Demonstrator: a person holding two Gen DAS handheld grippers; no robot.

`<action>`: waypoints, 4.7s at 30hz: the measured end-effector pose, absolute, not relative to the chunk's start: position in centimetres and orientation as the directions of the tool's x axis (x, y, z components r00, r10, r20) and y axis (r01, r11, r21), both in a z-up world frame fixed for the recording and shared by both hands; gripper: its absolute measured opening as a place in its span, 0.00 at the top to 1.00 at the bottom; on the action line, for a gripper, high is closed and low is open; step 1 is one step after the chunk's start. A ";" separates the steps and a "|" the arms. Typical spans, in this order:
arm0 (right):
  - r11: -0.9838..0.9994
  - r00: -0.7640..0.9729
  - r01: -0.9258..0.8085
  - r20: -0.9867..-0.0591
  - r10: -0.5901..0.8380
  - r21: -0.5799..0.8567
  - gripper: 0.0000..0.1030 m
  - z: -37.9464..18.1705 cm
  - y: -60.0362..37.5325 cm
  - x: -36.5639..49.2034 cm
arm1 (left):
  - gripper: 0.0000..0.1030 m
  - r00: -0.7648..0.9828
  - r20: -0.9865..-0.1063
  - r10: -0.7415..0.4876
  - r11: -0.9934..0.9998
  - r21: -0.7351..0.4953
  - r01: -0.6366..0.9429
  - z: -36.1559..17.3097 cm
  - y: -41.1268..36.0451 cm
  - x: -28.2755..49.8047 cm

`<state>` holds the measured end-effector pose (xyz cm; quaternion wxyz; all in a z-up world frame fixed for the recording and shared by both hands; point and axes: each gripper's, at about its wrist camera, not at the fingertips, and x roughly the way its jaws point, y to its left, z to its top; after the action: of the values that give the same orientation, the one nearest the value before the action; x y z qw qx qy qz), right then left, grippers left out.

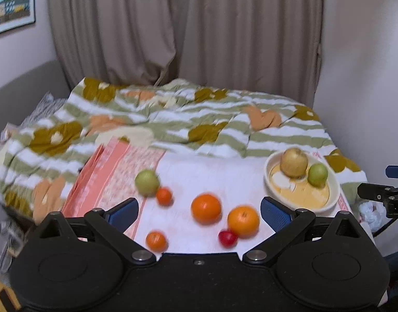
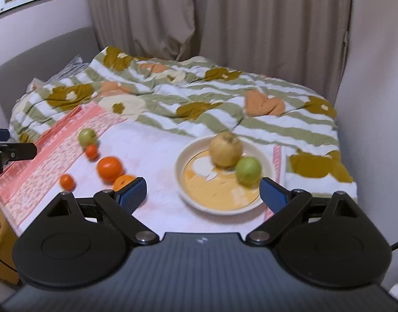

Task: Organize fruits
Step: 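Grasp the small red fruit with the left tool while the right tool approaches the kiwi, then grasp and lift the kiwi with the right tool while the left tool carries the red fruit to the bowl, then lower the red fruit into the white bowl and open the left tool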

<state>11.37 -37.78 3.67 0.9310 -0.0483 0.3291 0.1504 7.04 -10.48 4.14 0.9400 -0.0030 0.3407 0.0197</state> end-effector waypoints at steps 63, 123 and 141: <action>0.794 0.412 -0.602 -0.815 0.406 0.091 0.25 -11.2 -26.7 12.5 | 0.68 0.509 -0.855 -0.098 0.995 -0.078 0.059 -10.4 -11.8 3.6; 0.984 0.689 -0.113 -0.703 0.178 0.138 0.31 0.6 -39.4 19.0 | 0.68 0.636 -0.720 -0.277 0.938 -0.059 0.342 0.6 -18.2 23.2; 0.981 0.651 0.104 -0.756 0.059 0.166 0.31 -3.1 -41.4 21.8 | 0.68 0.480 -0.804 -0.350 0.808 0.001 0.590 -7.2 -23.2 31.3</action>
<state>21.83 -41.37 -3.09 0.9034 0.0978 0.4173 -0.0126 31.35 -23.23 -7.16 0.8488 0.1400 0.4283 -0.2768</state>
